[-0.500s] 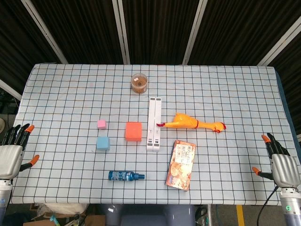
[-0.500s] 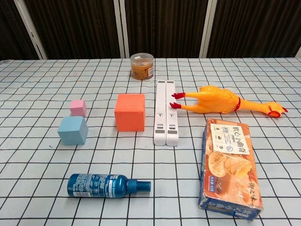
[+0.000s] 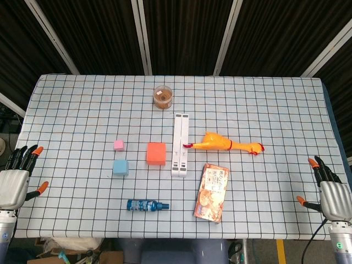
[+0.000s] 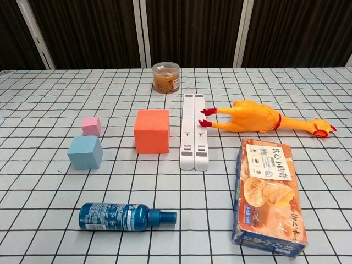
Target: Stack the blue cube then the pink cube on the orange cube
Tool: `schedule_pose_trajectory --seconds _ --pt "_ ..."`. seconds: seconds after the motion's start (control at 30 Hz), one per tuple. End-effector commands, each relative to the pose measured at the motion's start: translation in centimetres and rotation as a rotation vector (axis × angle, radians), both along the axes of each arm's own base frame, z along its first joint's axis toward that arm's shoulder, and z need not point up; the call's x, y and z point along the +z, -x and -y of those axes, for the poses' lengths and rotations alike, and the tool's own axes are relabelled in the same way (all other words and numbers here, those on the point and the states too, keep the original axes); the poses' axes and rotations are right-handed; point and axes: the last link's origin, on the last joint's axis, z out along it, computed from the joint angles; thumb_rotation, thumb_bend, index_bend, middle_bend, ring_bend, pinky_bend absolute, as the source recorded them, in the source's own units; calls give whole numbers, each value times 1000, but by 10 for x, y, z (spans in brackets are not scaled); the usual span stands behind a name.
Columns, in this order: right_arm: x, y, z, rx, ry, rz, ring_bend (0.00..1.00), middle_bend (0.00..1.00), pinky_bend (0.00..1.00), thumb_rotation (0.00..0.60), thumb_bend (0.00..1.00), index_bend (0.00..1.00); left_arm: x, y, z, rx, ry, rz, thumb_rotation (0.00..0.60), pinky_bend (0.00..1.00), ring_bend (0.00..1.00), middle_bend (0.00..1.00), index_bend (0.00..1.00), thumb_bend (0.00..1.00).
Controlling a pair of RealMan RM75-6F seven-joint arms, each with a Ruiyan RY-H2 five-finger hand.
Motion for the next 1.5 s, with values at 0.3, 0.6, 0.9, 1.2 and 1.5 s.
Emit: schedule_pose_trajectory --seconds 0.3,0.6,0.9,1.2,1.5 --pt "-4 1 0 -16 -34 -5 151 47 249 600 41 87 -6 2 -2 30 23 -9 600 19 0 59 0 269" --pt "-1 2 0 -30 -42 13 151 46 248 600 41 87 -10 -7 -7 28 64 -10 600 18 0 60 0 262" --pt "1 3 -1 -28 -34 16 151 46 248 600 41 87 -11 -35 -31 31 124 -73 600 18 0 184 0 245" --pt "1 3 -1 -29 -38 20 149 46 248 600 41 87 -19 -77 -61 13 200 -153 600 259 384 724 26 171" --pt "0 5 0 -34 -46 25 149 46 249 600 41 87 -45 -100 -76 14 281 -175 600 559 599 850 61 146"
